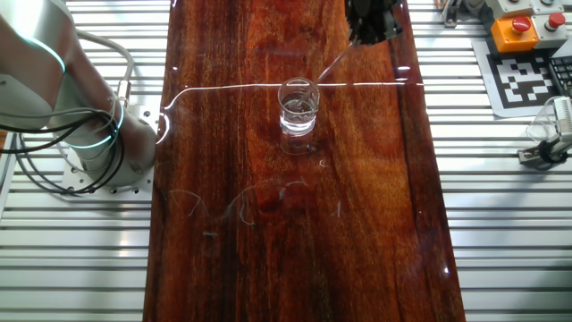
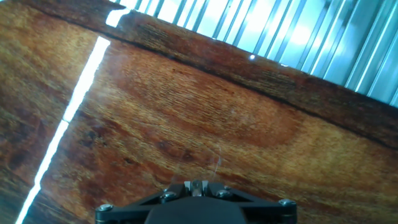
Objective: Stir the beaker with a glass rod
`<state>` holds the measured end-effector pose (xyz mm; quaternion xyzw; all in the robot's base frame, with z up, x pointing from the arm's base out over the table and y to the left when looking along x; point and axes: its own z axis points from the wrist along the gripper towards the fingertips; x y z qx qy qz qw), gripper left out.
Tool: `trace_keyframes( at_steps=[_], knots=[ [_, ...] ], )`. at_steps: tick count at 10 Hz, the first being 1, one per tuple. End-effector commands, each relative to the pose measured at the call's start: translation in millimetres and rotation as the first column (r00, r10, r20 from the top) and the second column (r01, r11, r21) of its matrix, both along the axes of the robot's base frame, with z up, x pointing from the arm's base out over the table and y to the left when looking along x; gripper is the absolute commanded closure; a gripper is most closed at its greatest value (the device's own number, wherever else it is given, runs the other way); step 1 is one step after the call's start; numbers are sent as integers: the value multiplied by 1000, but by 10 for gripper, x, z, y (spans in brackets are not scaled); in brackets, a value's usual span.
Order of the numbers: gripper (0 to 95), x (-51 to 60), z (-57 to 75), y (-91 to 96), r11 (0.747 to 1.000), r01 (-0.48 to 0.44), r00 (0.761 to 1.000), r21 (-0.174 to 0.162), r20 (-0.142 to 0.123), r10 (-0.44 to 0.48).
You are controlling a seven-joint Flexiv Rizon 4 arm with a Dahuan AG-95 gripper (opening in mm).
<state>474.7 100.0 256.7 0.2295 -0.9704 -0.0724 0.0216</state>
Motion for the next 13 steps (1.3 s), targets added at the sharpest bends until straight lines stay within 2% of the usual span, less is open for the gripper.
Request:
trace_keyframes(
  at_steps=[1,4,6,9,11,13],
  knots=[
    [950,44,-33,32,1000,11,1000,-3,6,-11],
    [950,93,-93,-33,1000,-16,1000,-3,9,16],
    [950,67,-76,-118,999,-43,999,-5,6,43],
    [950,-13,-86,-55,1000,-25,1000,0,7,25],
    [950,2,-97,20,1000,-14,1000,6,12,14],
    [950,70,-84,44,1000,-14,1000,9,16,14]
  ],
)
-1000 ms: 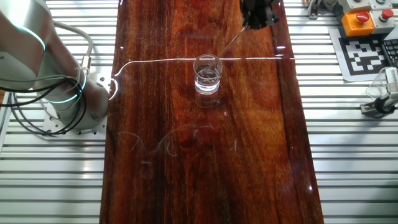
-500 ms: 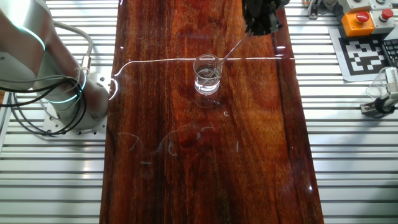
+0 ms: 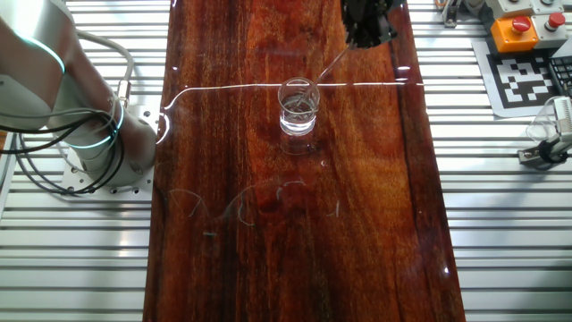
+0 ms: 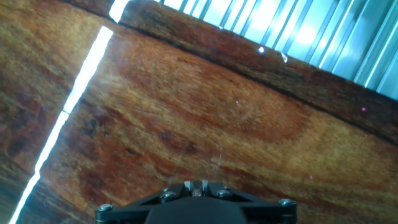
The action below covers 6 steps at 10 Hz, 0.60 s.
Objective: Stir the beaker with a glass rod
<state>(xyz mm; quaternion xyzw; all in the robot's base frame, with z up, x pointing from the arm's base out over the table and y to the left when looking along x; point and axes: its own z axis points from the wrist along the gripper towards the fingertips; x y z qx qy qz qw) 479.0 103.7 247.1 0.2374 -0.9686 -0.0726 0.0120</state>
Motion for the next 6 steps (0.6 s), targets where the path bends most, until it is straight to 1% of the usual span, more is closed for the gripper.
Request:
trace_keyframes(
  at_steps=[1,2,3,6],
  knots=[
    [950,90,34,9,1000,-6,1000,1,-3,6],
    [950,112,45,-11,1000,-13,1000,1,-2,13],
    [950,105,59,-54,1000,-27,1000,-3,-1,27],
    [950,48,95,-131,999,-33,999,-6,-6,33]
  ],
)
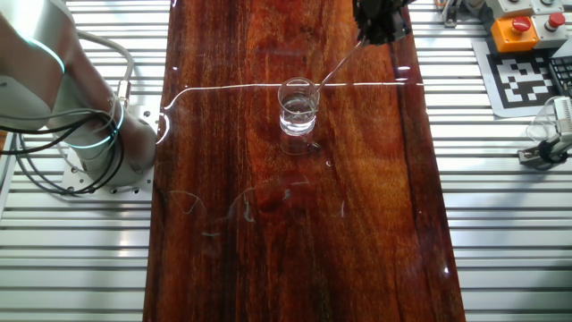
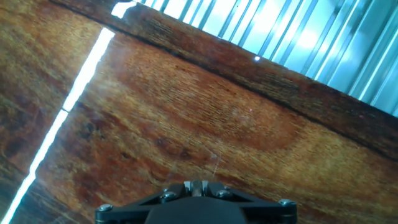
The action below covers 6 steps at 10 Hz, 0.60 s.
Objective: Stir the beaker with a glass rod
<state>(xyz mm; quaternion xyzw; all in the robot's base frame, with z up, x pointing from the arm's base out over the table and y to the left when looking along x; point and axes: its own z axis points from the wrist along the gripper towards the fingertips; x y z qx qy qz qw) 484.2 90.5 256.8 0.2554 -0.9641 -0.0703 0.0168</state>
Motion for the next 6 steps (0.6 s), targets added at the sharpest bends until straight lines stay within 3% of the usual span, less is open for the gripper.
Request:
trace_keyframes(
  at_steps=[1,3,6],
  knots=[
    [950,-38,-4,1,1000,13,1000,3,-2,-13],
    [950,-82,-7,21,1000,25,1000,3,-3,-25],
    [950,-65,-38,71,999,35,999,-4,-4,-35]
  ],
)
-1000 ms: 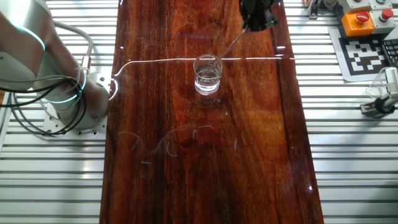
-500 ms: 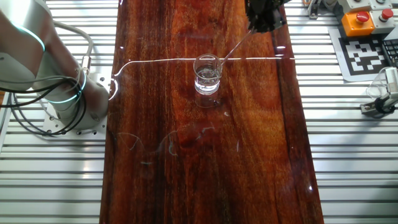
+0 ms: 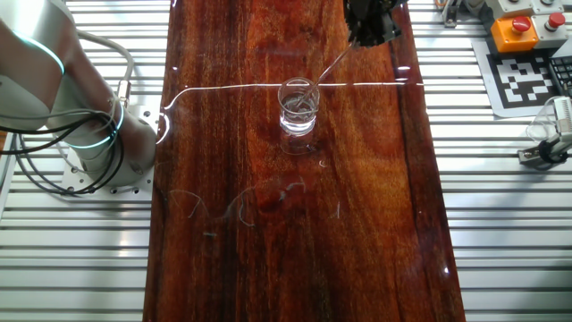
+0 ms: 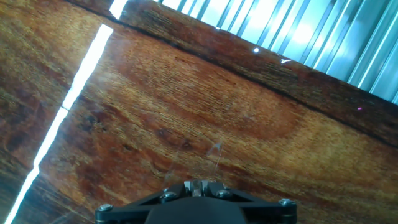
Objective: Stir the beaker with a glass rod
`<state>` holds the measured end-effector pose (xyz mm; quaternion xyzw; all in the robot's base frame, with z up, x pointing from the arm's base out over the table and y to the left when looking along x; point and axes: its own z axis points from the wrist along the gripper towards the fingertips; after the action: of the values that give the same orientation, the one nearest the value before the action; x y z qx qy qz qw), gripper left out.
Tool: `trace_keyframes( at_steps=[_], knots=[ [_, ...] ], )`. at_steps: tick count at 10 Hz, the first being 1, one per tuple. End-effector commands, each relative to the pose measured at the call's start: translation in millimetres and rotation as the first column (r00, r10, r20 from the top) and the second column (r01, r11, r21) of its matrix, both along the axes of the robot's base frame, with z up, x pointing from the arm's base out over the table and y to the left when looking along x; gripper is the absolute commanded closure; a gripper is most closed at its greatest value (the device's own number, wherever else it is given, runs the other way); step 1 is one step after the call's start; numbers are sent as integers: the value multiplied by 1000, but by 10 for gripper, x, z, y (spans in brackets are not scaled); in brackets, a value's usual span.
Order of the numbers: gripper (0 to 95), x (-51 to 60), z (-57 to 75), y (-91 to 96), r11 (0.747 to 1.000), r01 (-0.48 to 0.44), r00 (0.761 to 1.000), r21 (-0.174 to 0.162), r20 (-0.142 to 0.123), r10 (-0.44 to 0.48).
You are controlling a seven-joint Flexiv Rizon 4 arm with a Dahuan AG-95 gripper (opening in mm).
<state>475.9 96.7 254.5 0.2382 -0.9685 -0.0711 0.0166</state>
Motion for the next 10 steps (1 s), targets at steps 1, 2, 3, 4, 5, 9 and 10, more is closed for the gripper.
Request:
trace_keyframes(
  at_steps=[1,2,3,4,5,9,10],
  knots=[
    [950,30,-35,5,1000,-1,1000,-9,-9,1],
    [950,36,-50,-3,1000,-7,1000,-16,-15,7],
    [950,38,-58,-7,1000,-6,1000,-17,-19,6],
    [950,38,-60,-7,1000,-4,1000,-17,-22,4],
    [950,36,-65,-6,1000,-2,1000,-18,-24,2],
    [950,35,-81,7,1000,11,999,-17,-32,-11],
    [950,26,-95,13,1000,16,999,-17,-34,-17]
  ],
)
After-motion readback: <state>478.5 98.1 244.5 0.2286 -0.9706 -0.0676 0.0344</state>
